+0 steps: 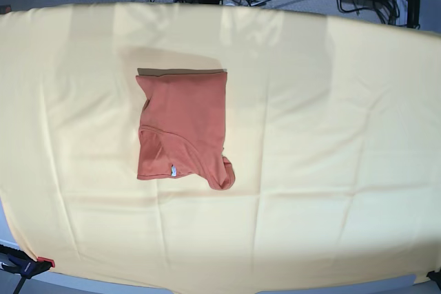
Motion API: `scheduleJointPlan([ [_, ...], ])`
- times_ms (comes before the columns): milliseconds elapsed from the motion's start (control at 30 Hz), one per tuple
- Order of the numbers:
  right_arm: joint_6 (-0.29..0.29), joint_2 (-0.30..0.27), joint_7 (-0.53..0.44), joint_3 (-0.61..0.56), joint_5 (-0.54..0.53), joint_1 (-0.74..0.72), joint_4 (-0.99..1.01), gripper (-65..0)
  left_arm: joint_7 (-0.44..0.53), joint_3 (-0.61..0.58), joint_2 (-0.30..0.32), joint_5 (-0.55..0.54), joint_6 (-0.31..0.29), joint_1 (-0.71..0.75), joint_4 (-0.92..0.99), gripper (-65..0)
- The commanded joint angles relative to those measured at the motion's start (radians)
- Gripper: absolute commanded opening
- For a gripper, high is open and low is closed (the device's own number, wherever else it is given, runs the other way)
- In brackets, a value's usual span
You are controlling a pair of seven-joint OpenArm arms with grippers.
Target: Fold the T-shirt properly
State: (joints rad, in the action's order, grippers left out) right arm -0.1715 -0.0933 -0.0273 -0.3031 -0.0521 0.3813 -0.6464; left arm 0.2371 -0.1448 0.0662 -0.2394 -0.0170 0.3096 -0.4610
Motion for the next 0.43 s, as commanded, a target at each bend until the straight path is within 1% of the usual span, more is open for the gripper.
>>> scheduleJointPlan([
  [0,-0.004,-0.001,-0.015,0.002,0.0,0.006,-0.003,-65.0,0.006,-0.001,-0.012,-0.004,0.002,0.008,-0.003,-65.0],
  [67,-0.003,-0.001,-0.015,0.002,0.0,0.006,-0.003,-65.0,-0.005,-0.001,-0.016,-0.004,0.013,0.009,-0.003,-65.0],
  [167,0.001,-0.001,-0.015,0.002,0.0,0.006,-0.003,-65.0,-0.032,-0.01,-0.017,-0.005,0.013,0.009,0.008,-65.0],
  [300,0.012,0.016,-0.014,0.002,0.001,0.01,-0.003,-65.0,0.022,-0.09,-0.016,-0.005,0.015,0.008,0.019,-65.0],
  [400,0.011,0.019,-0.015,0.002,0.0,0.009,-0.003,-65.0,0.022,-0.147,-0.017,-0.005,0.022,0.008,0.018,-65.0],
])
